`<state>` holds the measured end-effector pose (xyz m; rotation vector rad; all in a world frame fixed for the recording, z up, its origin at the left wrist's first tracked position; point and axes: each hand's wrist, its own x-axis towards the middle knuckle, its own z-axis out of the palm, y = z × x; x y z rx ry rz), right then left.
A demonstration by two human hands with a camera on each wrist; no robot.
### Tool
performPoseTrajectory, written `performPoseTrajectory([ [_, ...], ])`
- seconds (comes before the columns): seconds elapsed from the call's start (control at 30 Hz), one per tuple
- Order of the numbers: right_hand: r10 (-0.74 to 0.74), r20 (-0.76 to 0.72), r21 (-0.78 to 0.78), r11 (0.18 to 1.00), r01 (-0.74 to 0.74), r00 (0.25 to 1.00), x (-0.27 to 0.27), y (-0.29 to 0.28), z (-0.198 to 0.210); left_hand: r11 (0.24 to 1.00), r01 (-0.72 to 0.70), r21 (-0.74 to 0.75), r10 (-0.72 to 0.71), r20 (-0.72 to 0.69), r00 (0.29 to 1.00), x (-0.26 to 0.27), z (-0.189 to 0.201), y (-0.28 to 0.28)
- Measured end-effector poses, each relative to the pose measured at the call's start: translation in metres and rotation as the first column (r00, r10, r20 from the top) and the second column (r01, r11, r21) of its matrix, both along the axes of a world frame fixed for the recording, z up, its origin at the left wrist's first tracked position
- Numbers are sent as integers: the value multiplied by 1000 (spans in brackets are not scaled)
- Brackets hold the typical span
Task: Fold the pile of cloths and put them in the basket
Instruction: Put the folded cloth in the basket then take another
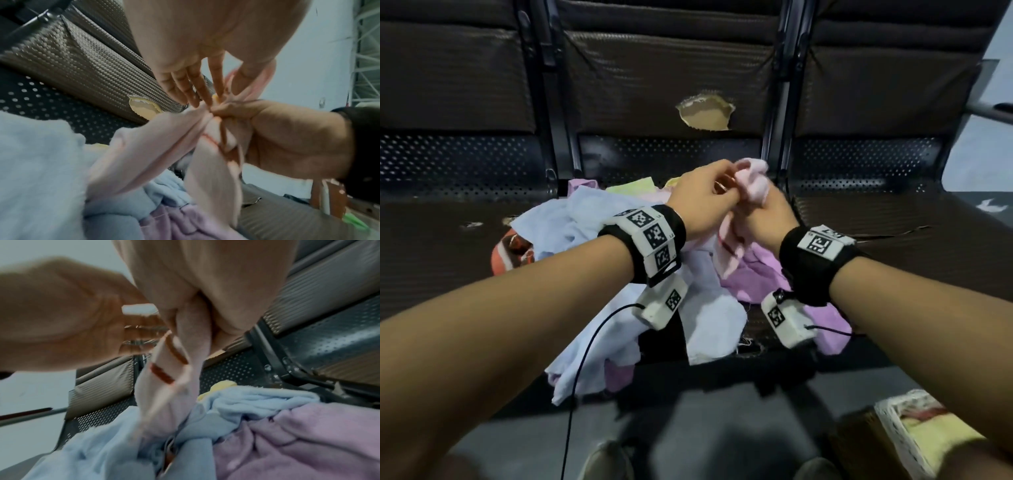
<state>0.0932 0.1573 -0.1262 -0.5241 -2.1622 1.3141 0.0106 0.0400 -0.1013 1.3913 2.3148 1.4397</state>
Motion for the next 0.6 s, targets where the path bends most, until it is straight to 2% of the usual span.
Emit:
performPoseTrajectory([
  [0.07, -74, -82, -204, 977, 56, 994, 4, 14, 5, 998, 36, -46, -33, 65, 997, -6, -7, 4],
  [0.13, -133, -122, -306, 948, 90, 984, 9, 21, 12, 976, 70, -208, -51, 96, 994, -12, -22, 4],
  [0.2, -191, -166, -372, 921, 118, 967, 11, 25, 19, 898, 39, -438, -61, -37, 997, -19, -41, 1],
  [0.27, -260, -199, -444, 884, 149, 945, 15, 30, 26, 823, -75, -564, -67, -228, 971, -29, -52, -2],
  [0.3, -297, -210, -491, 856, 163, 931, 18, 34, 28, 824, -116, -554, -48, -272, 961, -32, -52, -3],
  [0.37, -353, -216, -532, 824, 193, 910, 25, 44, 28, 892, -103, -441, -2, -233, 973, -36, -46, -1],
  [0.43, -320, -122, -416, 876, 244, 940, 34, 53, 21, 963, -85, -257, 51, -136, 989, -32, -34, 5],
  [0.5, -170, 47, -280, 944, 176, 984, 41, 62, 7, 991, -100, -93, 98, -34, 995, -23, -22, 13],
  [0.57, -70, 265, -121, 987, 105, 962, 48, 67, -5, 995, -98, -3, 98, 86, 991, -13, -12, 22],
  [0.6, -105, 355, -3, 994, 113, 929, 52, 67, -8, 997, -82, 9, 80, 110, 991, -9, -8, 25],
])
